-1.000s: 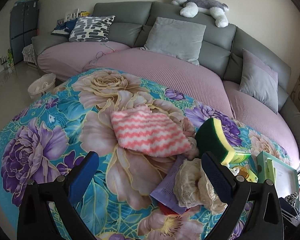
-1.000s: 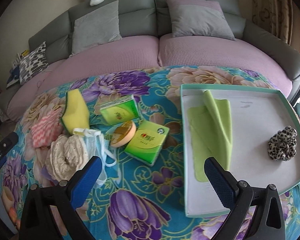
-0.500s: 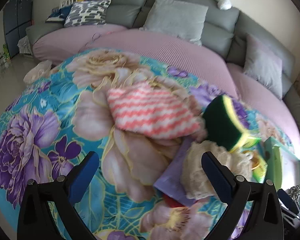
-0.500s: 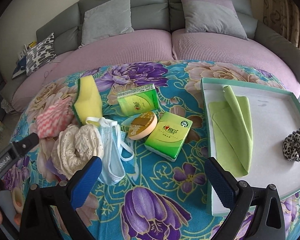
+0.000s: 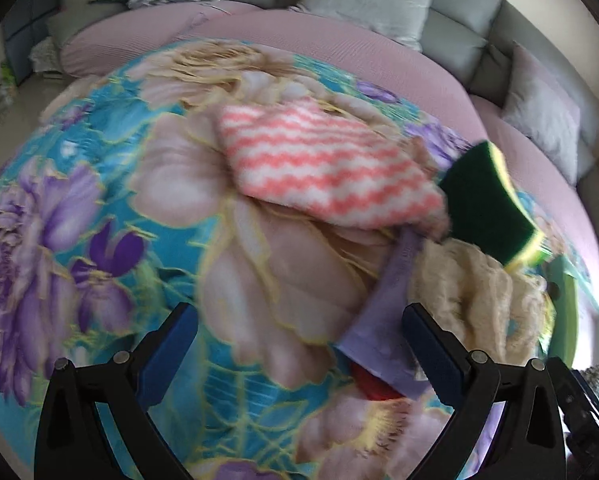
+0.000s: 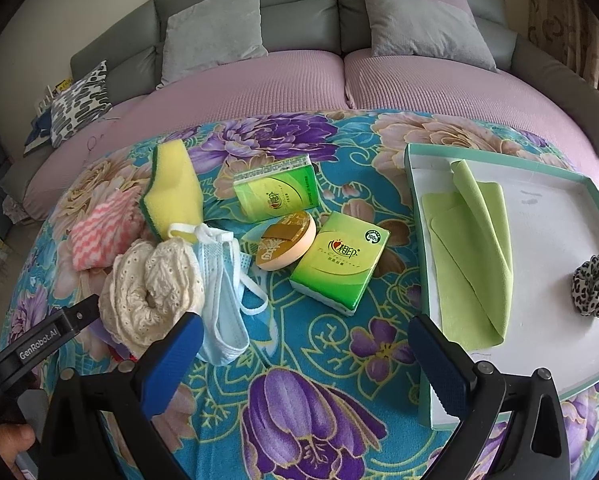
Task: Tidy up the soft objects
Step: 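Withdraw both tools from the tray back toward the pile, then grasp the purple paper with the left tool while the right tool grasps the cream lace scrunchie, then lift the cream lace scrunchie with the right tool and carry it toward the tray, then release the cream scrunchie into the tray while the left tool drops the purple paper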
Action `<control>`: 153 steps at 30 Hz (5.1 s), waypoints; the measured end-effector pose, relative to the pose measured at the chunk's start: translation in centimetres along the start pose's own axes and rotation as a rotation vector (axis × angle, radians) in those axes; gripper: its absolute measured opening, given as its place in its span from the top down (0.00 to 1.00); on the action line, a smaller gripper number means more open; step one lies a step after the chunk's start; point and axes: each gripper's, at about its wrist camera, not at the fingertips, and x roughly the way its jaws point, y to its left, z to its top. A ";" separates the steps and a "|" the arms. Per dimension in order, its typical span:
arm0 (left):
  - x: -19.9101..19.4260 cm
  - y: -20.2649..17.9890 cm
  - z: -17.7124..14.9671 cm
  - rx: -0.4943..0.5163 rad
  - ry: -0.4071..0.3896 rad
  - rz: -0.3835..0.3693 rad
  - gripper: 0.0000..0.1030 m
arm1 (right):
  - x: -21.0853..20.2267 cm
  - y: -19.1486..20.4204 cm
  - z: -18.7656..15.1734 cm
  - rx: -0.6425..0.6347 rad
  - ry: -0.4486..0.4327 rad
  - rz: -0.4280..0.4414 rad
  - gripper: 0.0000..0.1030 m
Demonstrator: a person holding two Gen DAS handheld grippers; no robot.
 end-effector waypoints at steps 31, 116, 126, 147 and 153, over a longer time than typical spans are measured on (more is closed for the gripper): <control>-4.5 -3.6 0.3 0.159 -0.138 -0.156 0.97 | -0.6 0.0 0.1 -0.007 -0.040 -0.005 0.00; -15.4 -14.5 -1.7 0.332 -0.456 -0.409 0.98 | -10.2 -9.4 0.9 0.148 -0.367 0.160 0.87; -13.0 -22.0 -3.9 0.504 -0.372 -0.463 0.98 | -10.7 -16.8 0.9 0.275 -0.399 -0.007 0.87; -9.9 -31.5 -4.3 0.642 -0.349 -0.506 0.98 | -7.9 -22.7 0.9 0.406 -0.414 -0.150 0.87; -8.1 -32.4 -4.6 0.646 -0.326 -0.511 0.98 | -7.4 -22.9 1.1 0.410 -0.410 -0.165 0.87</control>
